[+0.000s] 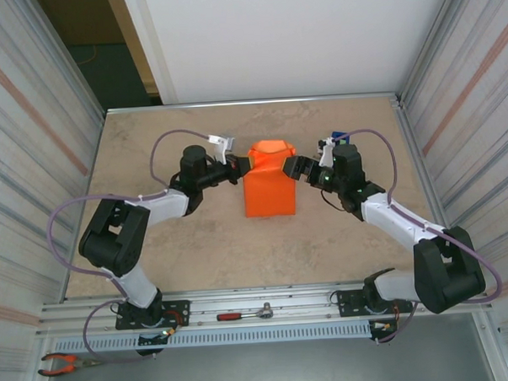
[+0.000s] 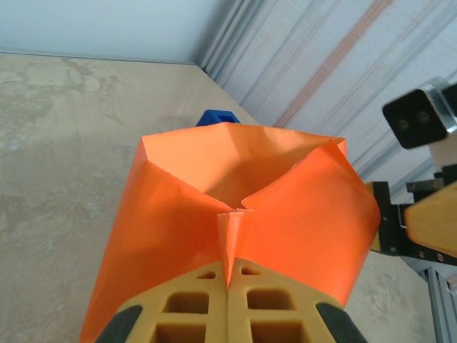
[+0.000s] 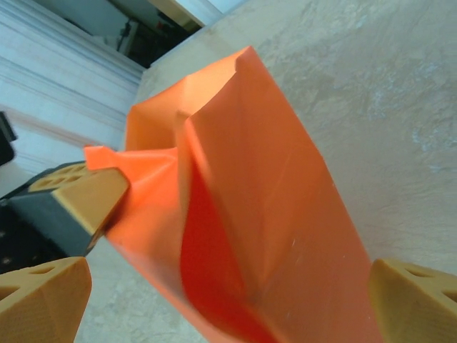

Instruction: Wrap the gift box in paper

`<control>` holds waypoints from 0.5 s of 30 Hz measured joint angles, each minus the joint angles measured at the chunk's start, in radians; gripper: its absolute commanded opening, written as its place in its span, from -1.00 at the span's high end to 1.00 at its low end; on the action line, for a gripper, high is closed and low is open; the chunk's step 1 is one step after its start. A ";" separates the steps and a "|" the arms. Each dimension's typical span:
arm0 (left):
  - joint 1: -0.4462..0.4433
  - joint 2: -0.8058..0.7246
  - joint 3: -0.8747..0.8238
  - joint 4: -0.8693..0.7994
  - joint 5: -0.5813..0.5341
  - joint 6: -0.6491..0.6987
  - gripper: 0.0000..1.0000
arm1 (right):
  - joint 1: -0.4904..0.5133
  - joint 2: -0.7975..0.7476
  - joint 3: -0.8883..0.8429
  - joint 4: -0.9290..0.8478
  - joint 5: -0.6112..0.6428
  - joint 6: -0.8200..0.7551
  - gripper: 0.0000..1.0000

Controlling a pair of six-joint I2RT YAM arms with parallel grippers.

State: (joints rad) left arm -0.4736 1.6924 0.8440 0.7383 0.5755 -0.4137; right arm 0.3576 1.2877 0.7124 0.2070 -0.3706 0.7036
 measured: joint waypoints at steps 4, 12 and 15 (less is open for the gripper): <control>-0.018 -0.037 -0.036 0.003 0.000 0.023 1.00 | 0.016 -0.004 0.000 -0.029 0.047 -0.010 -0.97; -0.020 -0.083 -0.093 0.016 0.000 0.046 1.00 | 0.063 0.005 0.021 -0.055 0.113 -0.020 -0.95; -0.026 -0.095 -0.106 0.018 0.000 0.051 0.89 | 0.084 0.025 0.037 -0.058 0.140 -0.027 -0.91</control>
State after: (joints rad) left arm -0.4992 1.5970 0.7376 0.7567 0.5755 -0.3626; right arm 0.4416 1.3125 0.7498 0.1490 -0.2306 0.6769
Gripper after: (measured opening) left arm 0.049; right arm 0.965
